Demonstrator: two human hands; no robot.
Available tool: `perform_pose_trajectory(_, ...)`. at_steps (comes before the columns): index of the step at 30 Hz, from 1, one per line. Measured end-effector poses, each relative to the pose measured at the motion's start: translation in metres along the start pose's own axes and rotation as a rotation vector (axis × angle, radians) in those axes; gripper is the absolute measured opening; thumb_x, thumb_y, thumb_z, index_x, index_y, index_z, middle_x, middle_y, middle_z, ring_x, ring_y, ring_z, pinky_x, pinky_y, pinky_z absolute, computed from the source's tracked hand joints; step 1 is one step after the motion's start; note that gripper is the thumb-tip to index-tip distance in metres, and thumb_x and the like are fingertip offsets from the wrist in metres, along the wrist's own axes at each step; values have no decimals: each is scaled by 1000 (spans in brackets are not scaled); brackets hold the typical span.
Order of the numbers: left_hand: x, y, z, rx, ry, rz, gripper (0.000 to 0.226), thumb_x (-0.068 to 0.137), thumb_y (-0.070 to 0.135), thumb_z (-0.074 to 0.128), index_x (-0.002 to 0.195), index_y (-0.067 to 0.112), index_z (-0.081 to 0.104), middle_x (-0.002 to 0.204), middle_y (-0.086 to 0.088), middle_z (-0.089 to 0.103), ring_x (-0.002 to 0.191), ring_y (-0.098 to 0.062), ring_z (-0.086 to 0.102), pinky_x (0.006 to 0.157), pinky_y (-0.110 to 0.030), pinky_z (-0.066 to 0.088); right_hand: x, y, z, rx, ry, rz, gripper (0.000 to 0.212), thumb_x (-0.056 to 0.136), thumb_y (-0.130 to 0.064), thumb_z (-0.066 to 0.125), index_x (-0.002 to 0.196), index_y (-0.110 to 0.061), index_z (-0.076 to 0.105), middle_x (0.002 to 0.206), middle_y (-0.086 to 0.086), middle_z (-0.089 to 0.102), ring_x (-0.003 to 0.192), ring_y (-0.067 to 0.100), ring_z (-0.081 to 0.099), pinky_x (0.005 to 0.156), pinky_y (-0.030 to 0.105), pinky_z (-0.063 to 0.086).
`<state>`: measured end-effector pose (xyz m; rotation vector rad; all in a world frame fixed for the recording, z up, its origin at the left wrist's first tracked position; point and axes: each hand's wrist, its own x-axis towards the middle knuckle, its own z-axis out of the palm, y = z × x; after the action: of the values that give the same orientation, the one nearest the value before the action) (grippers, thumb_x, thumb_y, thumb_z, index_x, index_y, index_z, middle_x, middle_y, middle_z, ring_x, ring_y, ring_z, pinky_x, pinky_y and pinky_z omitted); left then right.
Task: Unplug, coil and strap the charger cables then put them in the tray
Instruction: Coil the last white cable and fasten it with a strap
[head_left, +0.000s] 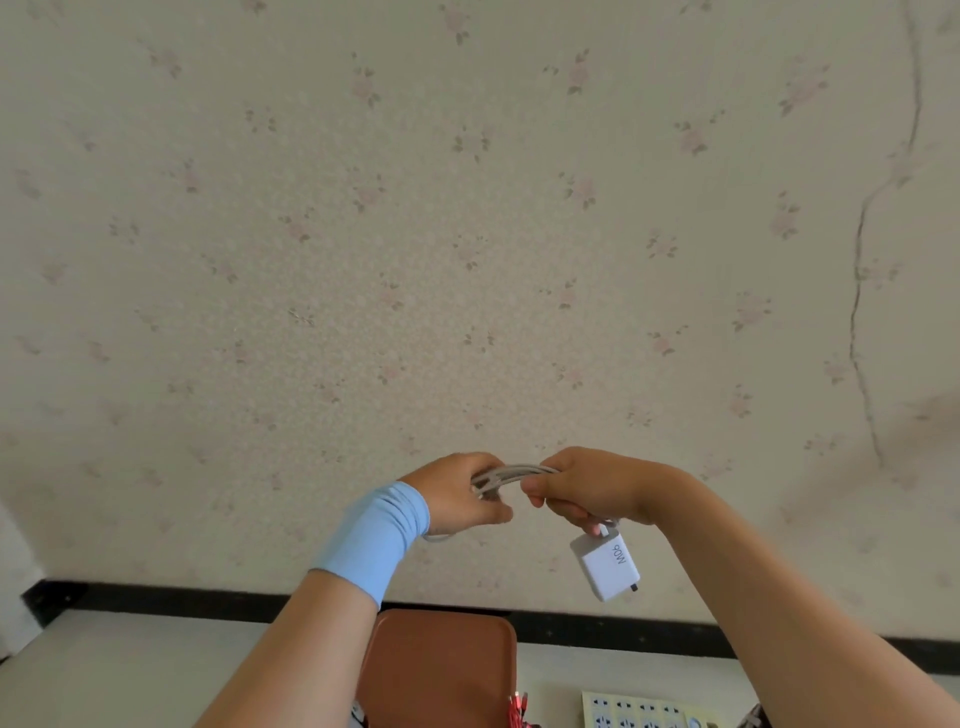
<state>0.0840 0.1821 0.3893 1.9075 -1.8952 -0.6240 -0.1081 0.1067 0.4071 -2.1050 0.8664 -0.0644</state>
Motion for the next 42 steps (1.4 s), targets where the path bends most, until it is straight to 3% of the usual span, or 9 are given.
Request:
perform_pose_trajectory(5, -1, 2, -3, -307, -80, -103, 37, 93, 43, 60, 102, 7, 64, 73, -1, 58, 61, -16, 61, 67, -30, 55, 0, -1, -3, 70, 111, -46, 33, 102, -40, 52, 84, -16, 65, 54, -3, 47, 48, 13, 39, 53, 24, 38)
perform_pose_trajectory(10, -4, 11, -9, -906, -40, -71, 35, 99, 43, 51, 76, 17, 50, 60, 3, 44, 51, -15, 48, 62, -31, 51, 5, -5, -3, 232, 294, -64, 33, 99, -42, 61, 84, -14, 69, 54, -5, 52, 45, 12, 43, 48, 22, 38)
perform_pose_trajectory(13, 0, 15, -9, -1160, 36, -84, 35, 100, 41, 49, 74, 18, 49, 57, 4, 42, 50, -14, 48, 62, -30, 51, 5, -8, -2, 317, 236, -107, 34, 100, -41, 58, 90, -9, 66, 61, -1, 56, 51, 13, 46, 54, 24, 39)
perform_pose_trajectory(19, 1, 6, -16, -1108, 116, -78, 33, 100, 40, 48, 75, 20, 45, 56, 6, 34, 44, -9, 33, 57, -26, 43, 5, -14, 8, 164, 133, -95, 35, 101, -37, 55, 111, -5, 66, 85, 5, 72, 81, 14, 64, 90, 34, 49)
perform_pose_trajectory(23, -3, 2, -15, -960, 152, -59, 32, 99, 38, 51, 75, 18, 47, 61, 4, 37, 46, -11, 33, 56, -27, 43, 9, -14, 11, 103, 221, -71, 27, 103, -35, 52, 93, -15, 67, 64, -2, 58, 59, 10, 52, 68, 23, 43)
perform_pose_trajectory(26, -8, -1, -18, -684, 147, -100, 27, 92, 38, 63, 87, 12, 62, 78, 3, 64, 59, -18, 60, 59, -30, 53, 11, -8, 7, 192, 272, -45, 29, 104, -32, 51, 84, -16, 63, 55, -7, 45, 47, 10, 40, 56, 23, 40)
perform_pose_trajectory(30, -15, 4, -17, -512, -149, -318, 36, 89, 40, 65, 108, 8, 63, 88, 1, 77, 68, -26, 72, 60, -28, 53, 10, -5, 3, 165, 358, -41, 30, 104, -32, 52, 82, -16, 65, 57, -7, 45, 49, 12, 36, 50, 23, 35)
perform_pose_trajectory(35, -4, 5, -8, -856, 102, -193, 26, 90, 39, 66, 98, 14, 68, 61, 2, 45, 55, -18, 58, 57, -28, 47, 11, -7, 2, 236, 455, -35, 30, 103, -33, 54, 80, -18, 66, 62, -3, 47, 54, 14, 39, 56, 26, 37)
perform_pose_trajectory(42, 4, 21, 11, -1162, 289, -193, 20, 88, 33, 71, 99, 16, 69, 101, -2, 72, 85, -18, 69, 65, -30, 55, 12, -21, 22, 200, 381, -29, 15, 89, -14, 61, 75, -14, 56, 66, -1, 52, 60, 15, 47, 61, 29, 45)
